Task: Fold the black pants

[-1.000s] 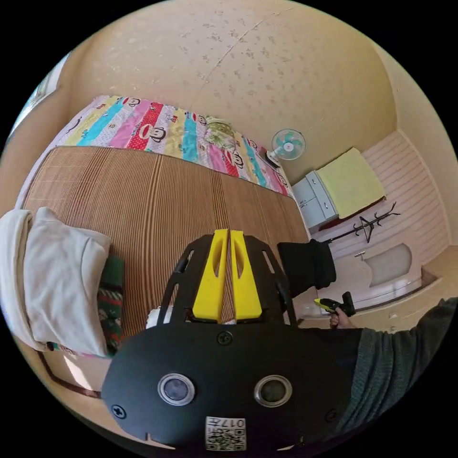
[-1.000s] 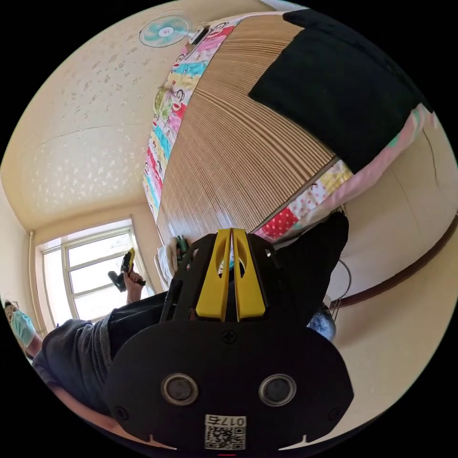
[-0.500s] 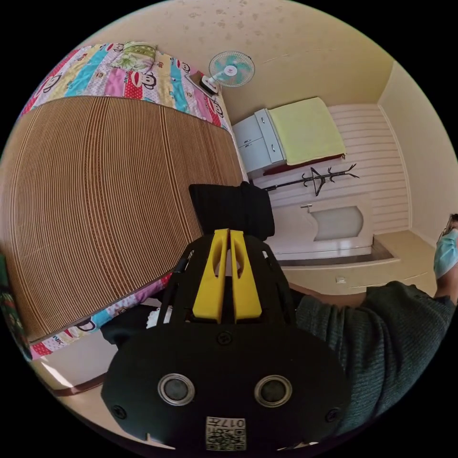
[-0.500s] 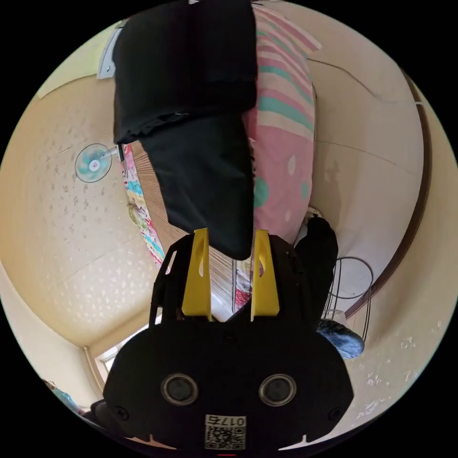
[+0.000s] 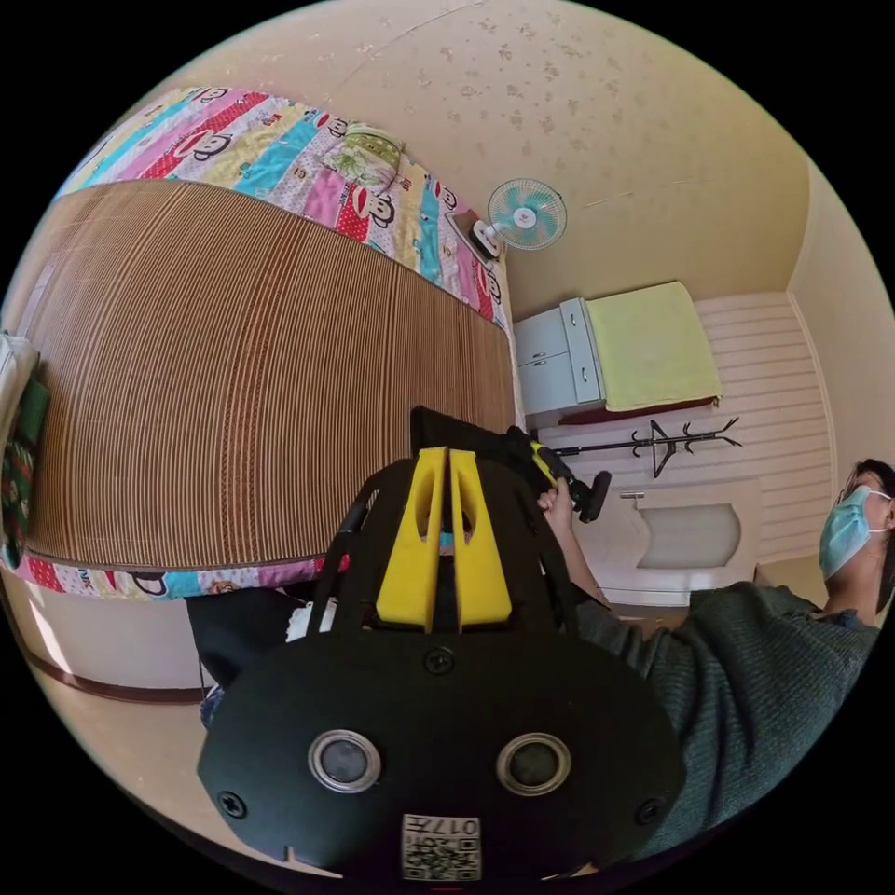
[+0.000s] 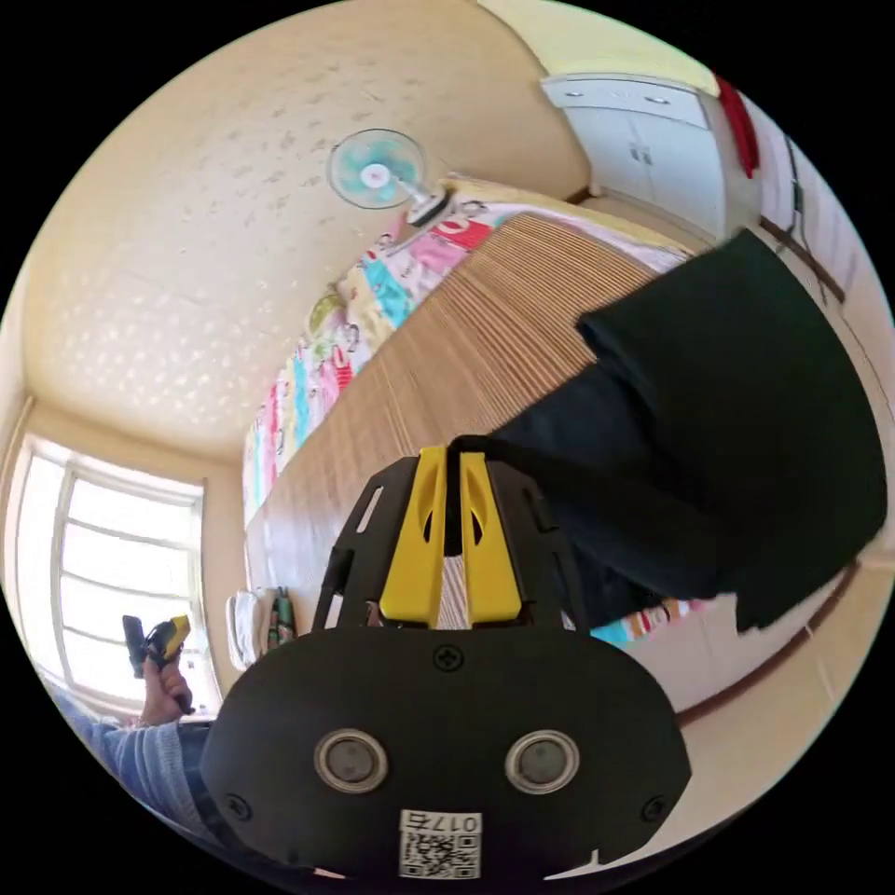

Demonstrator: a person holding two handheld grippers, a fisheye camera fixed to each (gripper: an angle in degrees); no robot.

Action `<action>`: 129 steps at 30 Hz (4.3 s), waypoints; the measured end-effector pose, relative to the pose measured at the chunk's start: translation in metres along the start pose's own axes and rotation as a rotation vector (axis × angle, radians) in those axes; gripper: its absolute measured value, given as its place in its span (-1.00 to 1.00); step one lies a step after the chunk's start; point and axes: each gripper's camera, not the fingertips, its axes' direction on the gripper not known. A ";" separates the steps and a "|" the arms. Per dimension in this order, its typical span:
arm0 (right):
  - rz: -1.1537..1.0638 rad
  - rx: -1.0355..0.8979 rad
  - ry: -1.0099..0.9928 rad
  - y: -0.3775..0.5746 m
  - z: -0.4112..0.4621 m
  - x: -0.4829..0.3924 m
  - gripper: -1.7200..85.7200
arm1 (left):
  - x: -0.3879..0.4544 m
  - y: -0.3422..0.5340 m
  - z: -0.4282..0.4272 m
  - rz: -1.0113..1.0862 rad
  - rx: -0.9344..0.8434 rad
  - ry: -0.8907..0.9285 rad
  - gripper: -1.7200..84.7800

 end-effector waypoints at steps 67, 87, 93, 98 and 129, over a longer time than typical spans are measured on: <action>-0.809 0.121 -0.066 0.634 -0.032 -0.132 -0.84 | 0.120 0.096 0.409 0.830 0.039 0.167 -0.94; -1.038 0.672 0.767 0.978 0.183 -0.319 -0.50 | 0.345 0.210 0.083 1.005 0.395 0.437 -0.95; -0.996 0.931 0.674 0.991 0.159 -0.365 -0.82 | 0.365 0.220 -0.025 1.038 0.490 0.459 -0.94; -0.712 1.098 0.145 0.946 0.045 -0.359 -0.88 | 0.348 0.197 -0.118 0.992 0.590 0.394 -0.92; -0.437 0.063 -0.002 0.157 0.330 -0.331 -0.90 | 0.158 -0.416 -0.250 0.133 0.602 -0.086 -0.84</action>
